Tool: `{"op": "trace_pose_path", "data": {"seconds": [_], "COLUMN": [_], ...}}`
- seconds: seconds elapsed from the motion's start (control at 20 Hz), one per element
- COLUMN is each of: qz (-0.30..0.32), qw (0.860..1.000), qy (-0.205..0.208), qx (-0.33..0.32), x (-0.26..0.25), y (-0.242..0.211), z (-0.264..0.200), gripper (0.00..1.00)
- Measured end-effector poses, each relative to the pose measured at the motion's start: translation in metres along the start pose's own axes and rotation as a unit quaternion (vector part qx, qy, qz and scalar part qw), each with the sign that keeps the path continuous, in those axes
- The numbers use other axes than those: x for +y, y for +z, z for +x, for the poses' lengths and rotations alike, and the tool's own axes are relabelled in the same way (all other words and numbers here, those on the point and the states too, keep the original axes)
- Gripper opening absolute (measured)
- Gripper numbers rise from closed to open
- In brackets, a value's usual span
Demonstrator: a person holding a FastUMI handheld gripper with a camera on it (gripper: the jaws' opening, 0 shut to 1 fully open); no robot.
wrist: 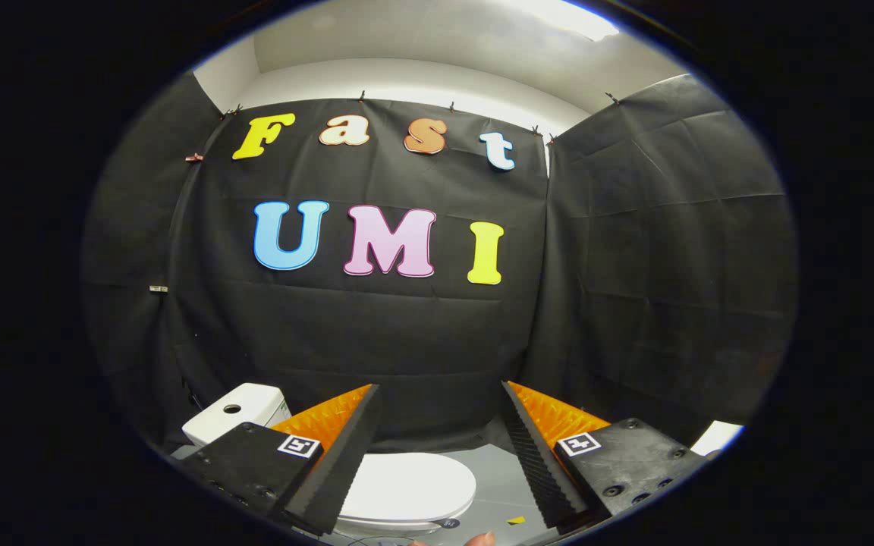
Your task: Open the toilet lid.
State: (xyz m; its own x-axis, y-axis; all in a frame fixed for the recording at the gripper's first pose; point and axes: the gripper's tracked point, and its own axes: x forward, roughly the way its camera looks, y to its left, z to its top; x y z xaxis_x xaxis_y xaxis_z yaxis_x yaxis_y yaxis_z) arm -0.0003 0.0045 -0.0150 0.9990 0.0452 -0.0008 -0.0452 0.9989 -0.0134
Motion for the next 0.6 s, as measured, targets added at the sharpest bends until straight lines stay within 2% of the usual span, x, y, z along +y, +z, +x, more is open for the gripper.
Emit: {"op": "trace_pose_path", "data": {"seconds": [0.2, 0.6], "qz": [0.003, 0.056], "qw": [1.0, 0.997], "qy": [0.017, 0.049], "qx": [-0.009, 0.016], "x": [0.002, -0.003], "y": [-0.007, -0.05], "z": [0.006, 0.022], "gripper": [0.98, 0.97]}}
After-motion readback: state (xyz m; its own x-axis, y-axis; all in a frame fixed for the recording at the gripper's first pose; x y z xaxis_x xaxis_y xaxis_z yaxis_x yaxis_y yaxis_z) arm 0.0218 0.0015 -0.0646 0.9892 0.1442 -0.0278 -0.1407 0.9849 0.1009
